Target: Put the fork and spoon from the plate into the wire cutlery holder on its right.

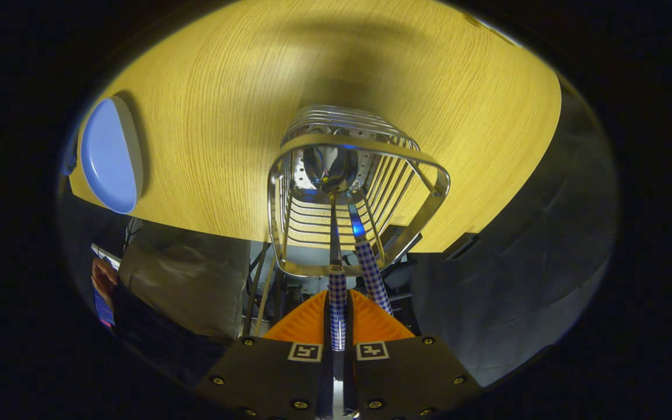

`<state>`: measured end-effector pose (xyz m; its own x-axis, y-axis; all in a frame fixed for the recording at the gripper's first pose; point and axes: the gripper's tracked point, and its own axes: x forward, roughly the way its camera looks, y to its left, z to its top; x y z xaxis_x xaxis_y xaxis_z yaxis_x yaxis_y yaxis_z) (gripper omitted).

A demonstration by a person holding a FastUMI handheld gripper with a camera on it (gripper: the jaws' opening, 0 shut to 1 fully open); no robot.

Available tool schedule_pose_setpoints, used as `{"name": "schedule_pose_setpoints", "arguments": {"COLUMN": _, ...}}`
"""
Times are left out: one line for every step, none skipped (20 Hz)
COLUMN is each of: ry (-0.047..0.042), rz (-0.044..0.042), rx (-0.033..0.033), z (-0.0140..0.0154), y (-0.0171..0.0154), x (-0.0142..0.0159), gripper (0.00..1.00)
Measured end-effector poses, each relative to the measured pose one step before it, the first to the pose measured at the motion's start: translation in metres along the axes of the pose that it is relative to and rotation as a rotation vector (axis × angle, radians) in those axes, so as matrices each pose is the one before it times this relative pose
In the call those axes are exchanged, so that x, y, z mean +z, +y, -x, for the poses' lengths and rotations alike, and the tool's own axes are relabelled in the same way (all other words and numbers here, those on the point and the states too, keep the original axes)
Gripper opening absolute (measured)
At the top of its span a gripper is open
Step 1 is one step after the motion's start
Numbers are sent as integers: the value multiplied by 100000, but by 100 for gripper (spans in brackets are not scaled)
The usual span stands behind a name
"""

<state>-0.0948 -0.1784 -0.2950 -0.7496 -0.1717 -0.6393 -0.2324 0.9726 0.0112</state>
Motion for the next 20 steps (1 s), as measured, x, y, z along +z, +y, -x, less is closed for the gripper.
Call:
{"name": "schedule_pose_setpoints", "arguments": {"ry": -182, "rz": 373, "rx": -240, "z": 143, "y": 34, "x": 42, "gripper": 7}}
{"name": "schedule_pose_setpoints", "arguments": {"ry": -724, "rz": 1520, "rx": -906, "z": 450, "y": -133, "x": 273, "gripper": 8}}
{"name": "schedule_pose_setpoints", "arguments": {"ry": -789, "rz": 1693, "rx": -1353, "z": 146, "y": -321, "x": 154, "gripper": 10}}
{"name": "schedule_pose_setpoints", "arguments": {"ry": -536, "rz": 752, "rx": -402, "z": 44, "y": 90, "x": -53, "gripper": 10}}
{"name": "schedule_pose_setpoints", "arguments": {"ry": -690, "rz": -57, "rx": 1867, "z": 177, "y": 460, "x": -236, "gripper": 16}}
{"name": "schedule_pose_setpoints", "arguments": {"ry": -1085, "rz": -1008, "rx": 3955, "z": 371, "y": 780, "x": 138, "gripper": 23}}
{"name": "schedule_pose_setpoints", "arguments": {"ry": -1445, "rz": -683, "rx": 4232, "z": 400, "y": 922, "x": 38, "gripper": 48}}
{"name": "schedule_pose_setpoints", "arguments": {"ry": -1611, "rz": 1590, "rx": 721, "z": 760, "y": 258, "x": 308, "gripper": 73}}
{"name": "schedule_pose_setpoints", "arguments": {"ry": -1977, "rz": 1307, "rx": -2892, "z": 637, "y": -431, "x": 159, "gripper": 99}}
{"name": "schedule_pose_setpoints", "arguments": {"ry": -1897, "rz": 787, "rx": -2584, "z": 200, "y": -472, "x": -263, "gripper": 98}}
{"name": "schedule_pose_setpoints", "arguments": {"ry": -2294, "rz": 636, "rx": -2209, "z": 640, "y": -474, "x": -151, "gripper": 96}}
{"name": "schedule_pose_setpoints", "arguments": {"ry": -2773, "rz": -148, "rx": -750, "z": 846, "y": -157, "x": -158, "gripper": 96}}
{"name": "schedule_pose_setpoints", "arguments": {"ry": -3336, "rz": 52, "rx": 593, "z": 1123, "y": -64, "x": -141, "gripper": 97}}
{"name": "schedule_pose_setpoints", "arguments": {"ry": -3640, "rz": -15, "rx": 764, "z": 721, "y": 71, "x": -22, "gripper": 97}}
{"name": "schedule_pose_setpoints", "arguments": {"ry": -4425, "rz": -468, "rx": 72, "z": 1083, "y": -54, "x": -80, "gripper": 97}}
{"name": "schedule_pose_setpoints", "arguments": {"ry": -5052, "rz": -303, "rx": -998, "z": 1099, "y": -31, "x": -31, "gripper": 97}}
{"name": "schedule_pose_setpoints", "arguments": {"ry": -5788, "rz": -206, "rx": -1872, "z": 907, "y": -127, "x": 77, "gripper": 97}}
{"name": "schedule_pose_setpoints", "arguments": {"ry": -6937, "rz": -38, "rx": -1408, "z": 599, "y": 105, "x": -88, "gripper": 97}}
{"name": "schedule_pose_setpoints", "arguments": {"ry": -7958, "rz": -821, "rx": -1028, "z": 798, "y": 414, "x": 207, "gripper": 97}}
{"name": "schedule_pose_setpoints", "arguments": {"ry": -9232, "rz": -190, "rx": -1486, "z": 836, "y": 464, "x": 749, "gripper": 97}}
